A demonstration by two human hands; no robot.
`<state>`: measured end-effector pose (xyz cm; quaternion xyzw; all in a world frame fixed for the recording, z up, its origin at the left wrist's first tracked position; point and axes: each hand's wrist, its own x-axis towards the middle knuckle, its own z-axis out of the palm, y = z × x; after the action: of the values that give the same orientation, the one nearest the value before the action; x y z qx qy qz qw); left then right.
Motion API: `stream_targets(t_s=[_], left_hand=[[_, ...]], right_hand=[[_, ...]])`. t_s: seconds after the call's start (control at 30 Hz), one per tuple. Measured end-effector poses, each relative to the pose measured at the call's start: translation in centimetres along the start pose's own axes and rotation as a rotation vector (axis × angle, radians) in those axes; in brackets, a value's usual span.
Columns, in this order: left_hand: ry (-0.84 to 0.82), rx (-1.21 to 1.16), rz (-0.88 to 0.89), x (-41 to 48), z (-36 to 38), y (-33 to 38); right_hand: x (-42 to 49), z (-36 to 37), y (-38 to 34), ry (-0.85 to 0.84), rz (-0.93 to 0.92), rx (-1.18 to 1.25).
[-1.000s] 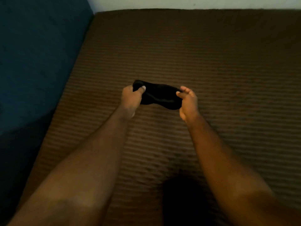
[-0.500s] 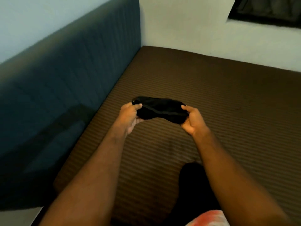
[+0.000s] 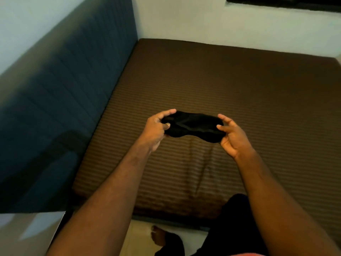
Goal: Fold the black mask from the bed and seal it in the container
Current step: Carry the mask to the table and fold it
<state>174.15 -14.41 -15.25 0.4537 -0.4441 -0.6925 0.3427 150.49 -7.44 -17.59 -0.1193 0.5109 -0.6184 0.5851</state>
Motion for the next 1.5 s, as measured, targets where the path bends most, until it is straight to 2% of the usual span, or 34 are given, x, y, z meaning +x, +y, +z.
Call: stream_targets(t_s=[0.2,0.37,0.53,0.73,0.87,1.07,1.3,1.5], left_hand=[[-0.009,-0.166,-0.073,-2.5,4.2,-0.8],[-0.040,-0.232,-0.082,-4.3,10.1,-2.7],[-0.093,-0.159,-0.128,-6.2,17.4,-5.5],[-0.074,0.028,-0.103,-6.4,26.2,-8.7],[-0.130,0.082,-0.126,-5.5,31.3,-10.1],[-0.318,0.103,-0.206,-3.0,39.0,-11.7],[-0.611,0.037,-0.338,-4.5,48.2,-12.0],[-0.750,0.241,-0.251,-5.6,54.6,-14.3]], right_hand=[[-3.8,-3.4,-1.5,0.049,-0.033,0.045],[-7.6,-10.1,-4.7,-0.004,0.018,0.093],[-11.3,-18.5,-6.4,0.048,-0.013,0.130],[-16.1,-25.7,-7.3,0.200,-0.067,0.185],[-18.0,-29.7,-8.5,0.323,-0.102,0.227],[-21.1,-34.9,-10.2,0.523,-0.226,0.328],[-26.1,-39.4,-12.2,0.657,-0.411,0.494],[-29.4,-43.3,-11.2,0.811,-0.498,0.441]])
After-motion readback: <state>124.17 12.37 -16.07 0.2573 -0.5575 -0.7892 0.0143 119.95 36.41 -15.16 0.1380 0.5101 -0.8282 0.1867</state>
